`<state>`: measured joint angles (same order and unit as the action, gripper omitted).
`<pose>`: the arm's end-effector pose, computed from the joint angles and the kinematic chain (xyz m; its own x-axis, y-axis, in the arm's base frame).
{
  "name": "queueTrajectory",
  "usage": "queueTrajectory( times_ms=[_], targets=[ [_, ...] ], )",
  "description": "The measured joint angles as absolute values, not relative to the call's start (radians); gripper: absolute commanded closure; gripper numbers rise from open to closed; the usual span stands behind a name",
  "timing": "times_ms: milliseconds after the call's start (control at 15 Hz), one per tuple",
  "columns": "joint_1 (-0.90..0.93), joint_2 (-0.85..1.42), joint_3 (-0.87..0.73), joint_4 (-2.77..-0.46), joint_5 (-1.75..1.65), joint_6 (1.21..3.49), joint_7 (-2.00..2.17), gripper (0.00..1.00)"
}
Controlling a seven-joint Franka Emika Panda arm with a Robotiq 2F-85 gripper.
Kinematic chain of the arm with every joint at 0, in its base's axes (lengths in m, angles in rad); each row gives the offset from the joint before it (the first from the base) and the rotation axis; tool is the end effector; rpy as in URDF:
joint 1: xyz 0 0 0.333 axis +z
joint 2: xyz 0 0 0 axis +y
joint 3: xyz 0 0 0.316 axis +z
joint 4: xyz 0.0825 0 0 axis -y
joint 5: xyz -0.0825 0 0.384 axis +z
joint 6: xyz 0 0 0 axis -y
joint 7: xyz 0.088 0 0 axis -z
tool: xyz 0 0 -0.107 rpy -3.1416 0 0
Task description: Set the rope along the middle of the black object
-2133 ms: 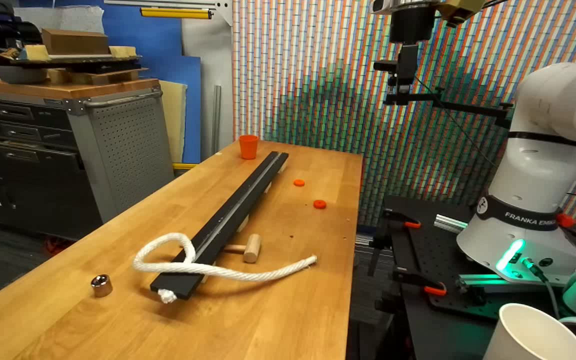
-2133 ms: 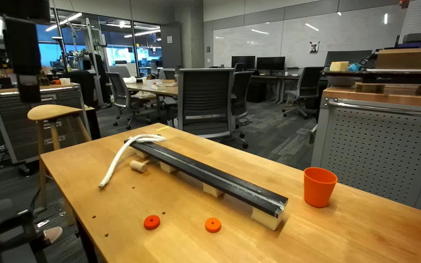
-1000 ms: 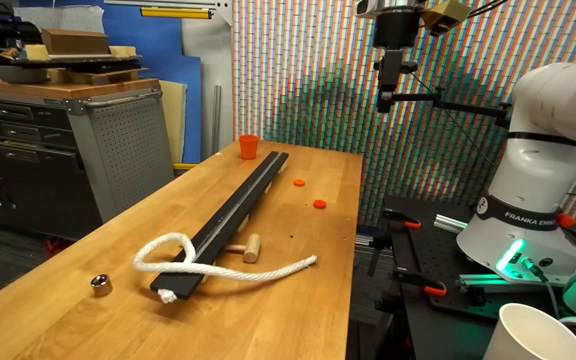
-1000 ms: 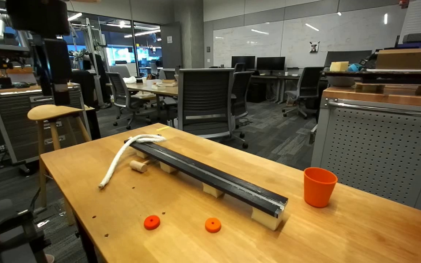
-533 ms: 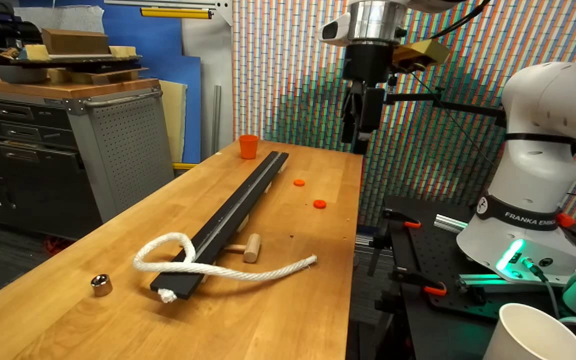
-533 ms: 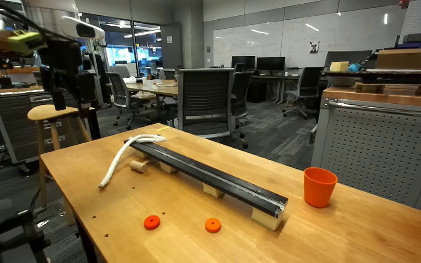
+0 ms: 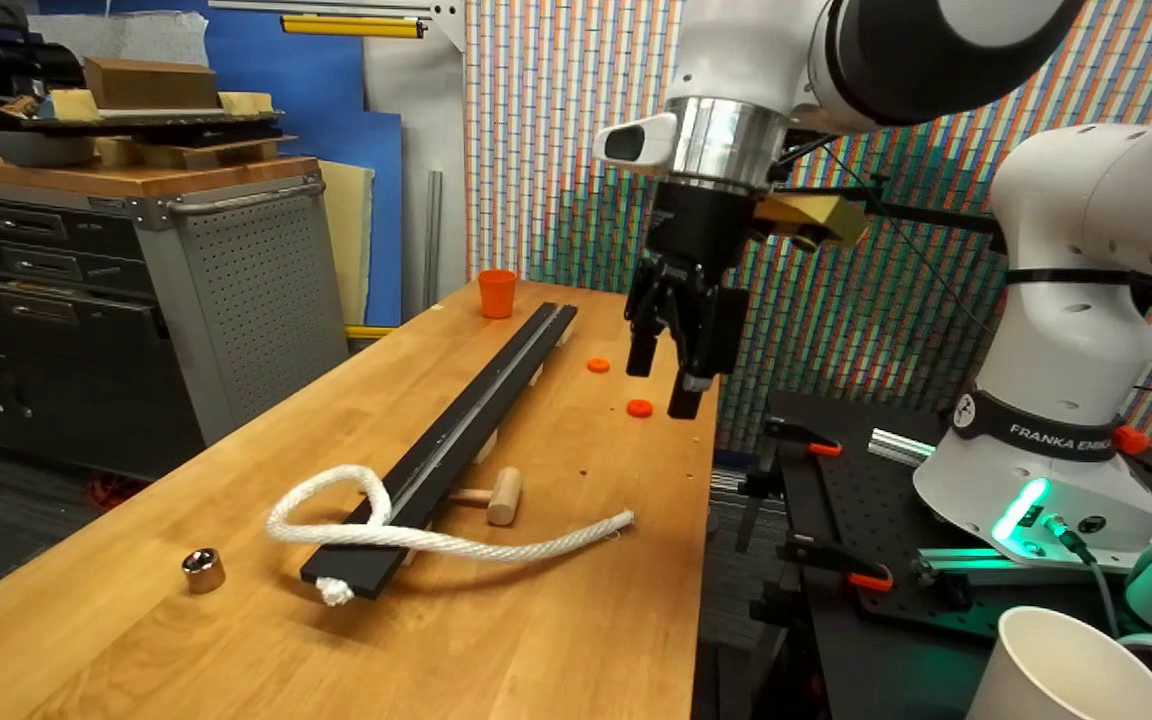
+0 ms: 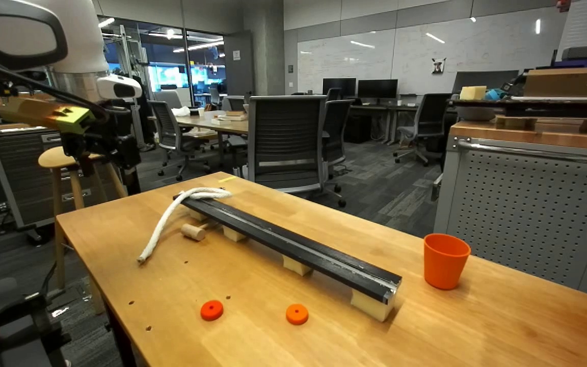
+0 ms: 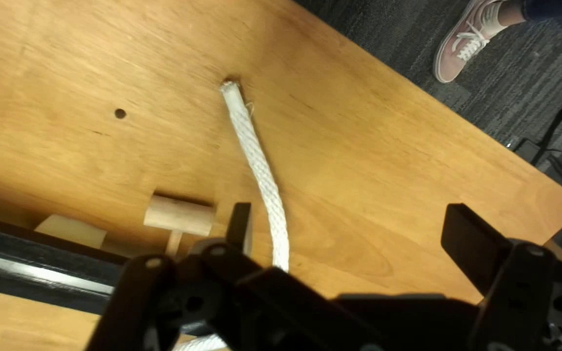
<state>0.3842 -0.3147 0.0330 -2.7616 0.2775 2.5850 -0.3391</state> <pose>0.3599 0.1533 0.3225 0.8558 0.4894 0.1674 0.5101 -0.8522 -0.1165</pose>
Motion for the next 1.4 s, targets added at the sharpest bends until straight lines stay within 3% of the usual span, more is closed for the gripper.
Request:
queueTrajectory(
  times_ms=[733, 1400],
  targets=[
    [0.551, 0.043, 0.113, -2.744, 0.815, 2.961, -0.713, 0.0],
    [0.485, 0.359, 0.139, -2.498, 1.036, 3.119, -0.981, 0.0]
  ],
)
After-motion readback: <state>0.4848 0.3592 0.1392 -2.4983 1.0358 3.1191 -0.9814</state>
